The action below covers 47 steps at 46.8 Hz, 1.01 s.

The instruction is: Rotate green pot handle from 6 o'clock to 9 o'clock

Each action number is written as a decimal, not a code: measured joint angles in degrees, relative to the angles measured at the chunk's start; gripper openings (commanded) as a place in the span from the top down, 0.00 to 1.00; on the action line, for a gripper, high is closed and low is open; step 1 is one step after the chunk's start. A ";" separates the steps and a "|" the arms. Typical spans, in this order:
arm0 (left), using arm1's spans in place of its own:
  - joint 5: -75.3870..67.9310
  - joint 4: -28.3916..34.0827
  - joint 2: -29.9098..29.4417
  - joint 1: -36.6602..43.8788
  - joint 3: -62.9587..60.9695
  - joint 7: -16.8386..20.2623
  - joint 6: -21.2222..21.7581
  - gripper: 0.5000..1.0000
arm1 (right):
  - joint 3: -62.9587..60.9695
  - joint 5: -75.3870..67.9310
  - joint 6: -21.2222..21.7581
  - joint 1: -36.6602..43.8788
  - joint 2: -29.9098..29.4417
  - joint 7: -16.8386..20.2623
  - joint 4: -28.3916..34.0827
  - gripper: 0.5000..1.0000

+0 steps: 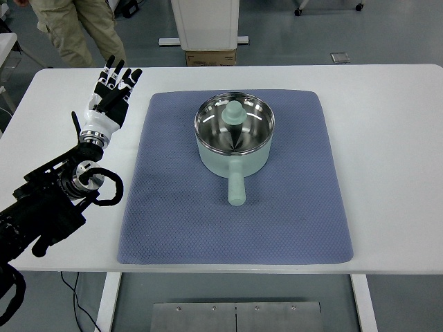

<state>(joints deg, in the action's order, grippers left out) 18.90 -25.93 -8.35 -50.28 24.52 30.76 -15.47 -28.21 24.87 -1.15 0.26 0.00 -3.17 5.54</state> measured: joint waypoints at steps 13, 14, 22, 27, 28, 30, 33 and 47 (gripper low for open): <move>-0.07 0.00 -0.14 -0.18 0.01 0.00 -0.12 0.00 | 0.00 0.00 0.00 0.00 0.00 0.00 0.00 0.00; -0.07 0.00 -0.16 -0.18 0.01 0.00 -0.14 0.00 | 0.00 0.00 0.00 0.00 0.00 0.00 0.00 0.00; -1.09 0.01 -0.81 -0.27 0.01 0.00 -0.50 0.00 | 0.00 0.00 0.00 0.01 0.00 0.00 0.00 0.00; -2.06 0.00 -0.97 -0.36 0.04 0.00 -0.59 0.00 | 0.00 0.00 0.00 0.00 0.00 0.01 0.00 0.00; -2.31 -0.02 -1.02 -0.41 0.06 0.00 -0.61 0.00 | 0.00 0.00 0.00 0.01 0.00 0.00 0.00 0.00; -2.53 -0.05 -1.06 -0.47 0.08 0.00 -0.66 0.00 | 0.00 0.00 0.00 0.00 0.00 0.00 0.00 0.00; -2.70 -0.15 -1.35 -0.52 0.09 0.00 -0.76 0.00 | 0.00 0.00 0.00 0.00 0.00 0.02 0.00 0.00; -4.04 -0.63 -2.41 -1.18 0.11 0.00 -1.20 0.00 | 0.00 0.00 0.02 0.00 0.00 0.02 0.00 0.00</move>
<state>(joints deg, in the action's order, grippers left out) 14.86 -26.56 -10.76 -51.46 24.62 30.76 -16.66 -28.21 24.87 -1.12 0.26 0.00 -3.15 5.54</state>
